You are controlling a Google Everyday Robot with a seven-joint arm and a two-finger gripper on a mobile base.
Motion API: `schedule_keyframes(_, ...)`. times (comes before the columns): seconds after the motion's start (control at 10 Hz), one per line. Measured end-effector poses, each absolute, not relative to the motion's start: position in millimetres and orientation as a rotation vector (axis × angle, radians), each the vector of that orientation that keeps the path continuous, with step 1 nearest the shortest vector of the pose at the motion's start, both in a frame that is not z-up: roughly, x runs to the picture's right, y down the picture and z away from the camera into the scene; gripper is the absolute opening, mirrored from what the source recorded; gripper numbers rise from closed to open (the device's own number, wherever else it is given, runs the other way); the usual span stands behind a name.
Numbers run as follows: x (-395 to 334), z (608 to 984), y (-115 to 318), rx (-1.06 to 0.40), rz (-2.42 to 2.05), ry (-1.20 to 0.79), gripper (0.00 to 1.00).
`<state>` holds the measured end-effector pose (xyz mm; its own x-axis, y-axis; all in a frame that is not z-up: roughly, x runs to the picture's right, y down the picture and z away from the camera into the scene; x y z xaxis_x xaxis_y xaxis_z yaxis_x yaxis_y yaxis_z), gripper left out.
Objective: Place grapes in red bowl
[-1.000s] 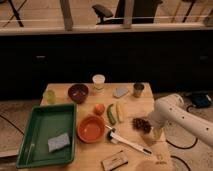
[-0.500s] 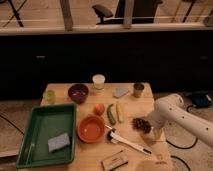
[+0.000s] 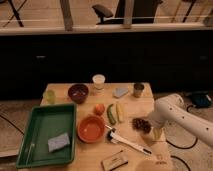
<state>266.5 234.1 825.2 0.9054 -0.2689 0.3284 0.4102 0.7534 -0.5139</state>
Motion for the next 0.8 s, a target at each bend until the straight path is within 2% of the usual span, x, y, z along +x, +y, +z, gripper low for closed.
schedule_keyframes(0.6, 266.8, 825.5, 234.0, -0.614, -0.376, -0.243, 0.8)
schedule_keyframes(0.7, 266.9, 825.5, 233.9, -0.614, -0.377, -0.243, 0.77)
schedule_keyframes(0.8, 267.0, 825.5, 233.8, -0.613, -0.377, -0.243, 0.7)
